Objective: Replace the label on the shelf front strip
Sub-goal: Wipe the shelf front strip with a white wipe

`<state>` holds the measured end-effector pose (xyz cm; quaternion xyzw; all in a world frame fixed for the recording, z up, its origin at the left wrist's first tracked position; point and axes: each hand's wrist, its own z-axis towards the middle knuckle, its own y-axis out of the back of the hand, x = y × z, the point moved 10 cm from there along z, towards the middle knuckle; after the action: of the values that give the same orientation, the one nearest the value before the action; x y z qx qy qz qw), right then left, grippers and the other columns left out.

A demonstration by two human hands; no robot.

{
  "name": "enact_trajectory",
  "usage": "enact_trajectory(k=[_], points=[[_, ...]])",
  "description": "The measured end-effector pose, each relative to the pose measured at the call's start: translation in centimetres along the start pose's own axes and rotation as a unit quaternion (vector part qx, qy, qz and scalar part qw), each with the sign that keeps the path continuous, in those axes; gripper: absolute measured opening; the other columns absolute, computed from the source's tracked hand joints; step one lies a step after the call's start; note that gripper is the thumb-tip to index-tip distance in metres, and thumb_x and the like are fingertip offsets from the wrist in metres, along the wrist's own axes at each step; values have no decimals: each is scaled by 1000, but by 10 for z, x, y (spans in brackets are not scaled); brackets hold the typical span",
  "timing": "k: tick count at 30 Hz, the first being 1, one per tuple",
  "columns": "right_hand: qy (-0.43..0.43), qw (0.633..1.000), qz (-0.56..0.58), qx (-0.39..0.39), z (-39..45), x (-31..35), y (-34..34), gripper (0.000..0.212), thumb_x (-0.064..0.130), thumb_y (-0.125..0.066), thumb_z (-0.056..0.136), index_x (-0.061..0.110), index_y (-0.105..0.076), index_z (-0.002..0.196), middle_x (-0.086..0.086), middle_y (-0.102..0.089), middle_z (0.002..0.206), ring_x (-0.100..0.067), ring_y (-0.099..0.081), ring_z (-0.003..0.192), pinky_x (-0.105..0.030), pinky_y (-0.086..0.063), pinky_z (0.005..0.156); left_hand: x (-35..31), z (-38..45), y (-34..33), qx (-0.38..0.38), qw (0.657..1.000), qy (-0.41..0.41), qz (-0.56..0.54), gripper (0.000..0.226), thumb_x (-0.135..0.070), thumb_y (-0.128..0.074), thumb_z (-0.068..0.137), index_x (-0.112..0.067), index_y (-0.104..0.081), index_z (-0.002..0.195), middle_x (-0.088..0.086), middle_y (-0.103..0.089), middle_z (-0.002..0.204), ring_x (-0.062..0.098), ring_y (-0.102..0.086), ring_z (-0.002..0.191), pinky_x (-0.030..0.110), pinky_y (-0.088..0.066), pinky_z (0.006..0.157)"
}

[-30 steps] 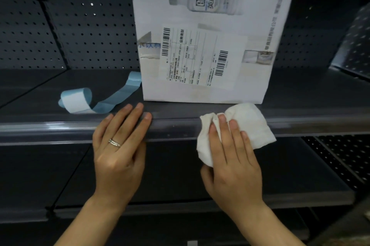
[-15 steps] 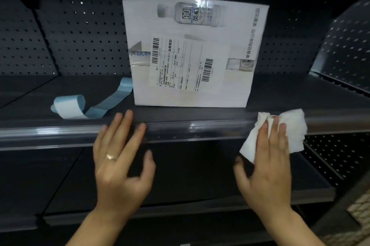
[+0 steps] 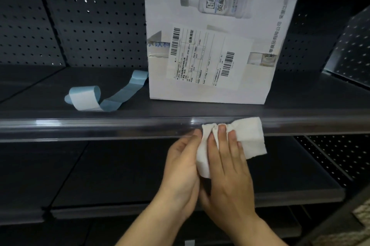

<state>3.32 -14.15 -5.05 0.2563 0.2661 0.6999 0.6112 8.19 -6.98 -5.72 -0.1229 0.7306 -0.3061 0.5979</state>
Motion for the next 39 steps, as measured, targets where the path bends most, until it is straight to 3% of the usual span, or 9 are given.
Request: enact_trajectory(k=[6, 9, 16, 21, 25, 28, 30, 33, 39], points=[[-25, 999, -36, -3, 3, 1, -1, 107, 33, -75, 87, 9, -3, 162, -12, 3, 172, -25, 4, 161, -38, 1, 131, 4, 5, 2, -5, 1000, -17, 14, 29, -26, -54, 103, -11, -78, 108, 11, -82, 108, 21, -78, 106, 36, -57, 94], [-16, 998, -55, -8, 8, 3, 4, 97, 30, -66, 95, 7, 1, 162, -12, 9, 172, -26, 3, 161, -40, -2, 131, 4, 7, 2, 2, 999, -32, 24, 29, -26, -53, 103, -13, -79, 109, 8, -82, 109, 19, -78, 106, 35, -59, 93], [-16, 997, -70, -5, 24, 4, 17, 87, 24, -66, 96, 3, -11, 160, -16, -6, 169, -27, -4, 161, -40, -6, 131, 0, 13, -1, 38, 996, -76, 38, 29, -34, -55, 92, -28, -84, 92, 5, -82, 107, 17, -78, 105, 30, -59, 88], [-14, 997, -64, 38, 43, 2, 22, 94, 25, -66, 93, 8, -4, 162, -13, -6, 172, -25, -2, 161, -39, -4, 131, -4, 15, 1, 44, 992, -108, 57, 31, -35, -55, 90, -22, -82, 99, 10, -81, 109, 21, -77, 107, 32, -58, 91], [-2, 996, -63, 66, 58, 3, 28, 97, 24, -68, 88, 6, -8, 162, -14, -8, 173, -25, -3, 161, -43, -11, 131, -4, 17, 2, 44, 991, -106, 65, 29, -27, -53, 97, -20, -82, 102, 11, -81, 110, 22, -76, 108, 35, -56, 93], [14, 992, -73, 104, 66, 3, 31, 106, 27, -74, 83, 5, -7, 163, -14, -6, 173, -25, -2, 161, -43, -11, 131, -6, 14, 1, 51, 992, -98, 67, 30, -30, -55, 93, -21, -82, 105, 10, -80, 114, 23, -74, 113, 41, -53, 102], [22, 990, -69, 123, 68, 3, 33, 111, 29, -75, 80, 7, -4, 163, -13, -3, 173, -25, -1, 161, -43, -8, 130, -8, 11, -1, 58, 992, -92, 69, 28, -21, -55, 98, -21, -82, 106, 9, -80, 114, 22, -74, 114, 41, -52, 104], [16, 990, -66, 126, 66, 4, 33, 113, 31, -75, 79, 7, -4, 163, -13, -1, 173, -26, 1, 161, -43, -8, 130, -7, 10, -2, 65, 993, -74, 72, 29, -13, -51, 104, -14, -79, 114, 12, -79, 117, 23, -73, 117, 43, -51, 106], [-28, 993, -66, 93, 47, 9, 27, 104, 25, -68, 83, 4, -6, 163, -18, -1, 172, -30, -2, 161, -46, -13, 129, -7, 9, -1, 64, 993, -55, 83, 27, -19, -55, 104, -11, -76, 119, 14, -79, 118, 24, -73, 116, 42, -53, 105]])
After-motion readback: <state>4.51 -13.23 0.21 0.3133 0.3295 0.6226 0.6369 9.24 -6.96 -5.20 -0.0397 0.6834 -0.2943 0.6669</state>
